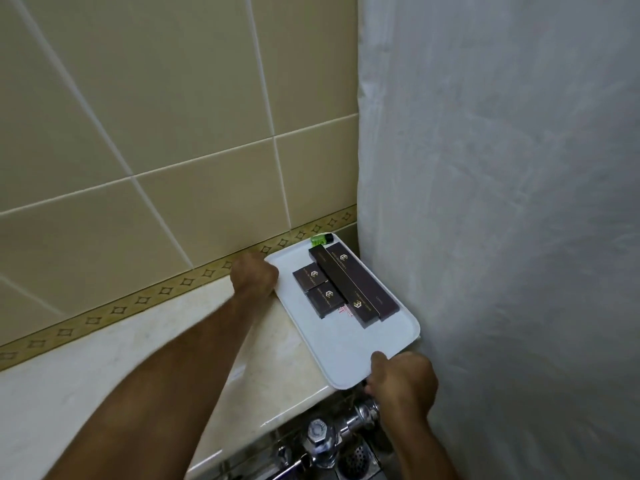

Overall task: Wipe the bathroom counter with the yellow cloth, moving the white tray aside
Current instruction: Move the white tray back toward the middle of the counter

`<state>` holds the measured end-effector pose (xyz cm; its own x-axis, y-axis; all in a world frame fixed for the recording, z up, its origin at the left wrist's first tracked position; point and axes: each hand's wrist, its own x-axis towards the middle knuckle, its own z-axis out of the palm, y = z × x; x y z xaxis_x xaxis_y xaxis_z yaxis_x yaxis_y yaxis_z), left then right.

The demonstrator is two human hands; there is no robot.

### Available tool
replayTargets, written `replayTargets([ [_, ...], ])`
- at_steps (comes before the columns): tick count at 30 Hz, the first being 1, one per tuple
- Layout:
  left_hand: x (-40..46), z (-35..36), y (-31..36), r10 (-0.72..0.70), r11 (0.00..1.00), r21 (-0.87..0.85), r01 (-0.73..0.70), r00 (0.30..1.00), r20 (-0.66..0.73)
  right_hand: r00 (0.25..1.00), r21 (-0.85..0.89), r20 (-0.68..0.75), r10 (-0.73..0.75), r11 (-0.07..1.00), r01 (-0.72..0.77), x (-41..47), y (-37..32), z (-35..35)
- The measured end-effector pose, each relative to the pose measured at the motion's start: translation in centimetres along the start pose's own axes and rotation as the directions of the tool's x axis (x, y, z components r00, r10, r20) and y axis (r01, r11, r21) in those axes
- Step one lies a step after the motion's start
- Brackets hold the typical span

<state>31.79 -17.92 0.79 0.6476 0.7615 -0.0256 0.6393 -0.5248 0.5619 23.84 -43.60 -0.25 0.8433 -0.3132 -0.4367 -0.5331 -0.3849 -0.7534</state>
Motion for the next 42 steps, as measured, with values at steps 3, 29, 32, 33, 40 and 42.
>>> replayTargets([
  [3,-1.4,-1.5,-2.2,-0.008,0.991,-0.134,0.004,1.000,-0.030,0.991,-0.118,-0.046,-0.127,0.986,0.121,-0.1,-0.7,-1.3],
  [29,-13.2,-21.6,-30.6,-0.367,0.927,0.011,0.375,0.914,-0.173,0.658,-0.528,0.557,-0.507,0.396,0.751,-9.4,-10.2,20.7],
  [32,-12.7,-21.3,-30.9,-0.369,0.923,0.045,0.382,0.912,-0.180,0.665,-0.545,0.544,-0.512,0.387,0.744,-9.4,-10.0,21.9],
  [33,-12.7,-21.2,-31.1,-0.365,0.923,0.056,0.380,0.913,-0.184,0.671,-0.554,0.531,-0.517,0.386,0.737,-9.4,-9.9,22.0],
  [40,-12.9,-23.7,-32.5,-0.217,0.888,0.371,0.272,0.959,-0.185,0.658,-0.512,0.429,-0.620,0.433,0.742,-12.1,-9.7,19.5],
  [42,-12.7,-25.9,-35.7,-0.242,0.802,0.533,0.271,0.962,-0.126,0.607,-0.387,0.368,-0.704,0.478,0.789,-14.8,-8.0,18.2],
])
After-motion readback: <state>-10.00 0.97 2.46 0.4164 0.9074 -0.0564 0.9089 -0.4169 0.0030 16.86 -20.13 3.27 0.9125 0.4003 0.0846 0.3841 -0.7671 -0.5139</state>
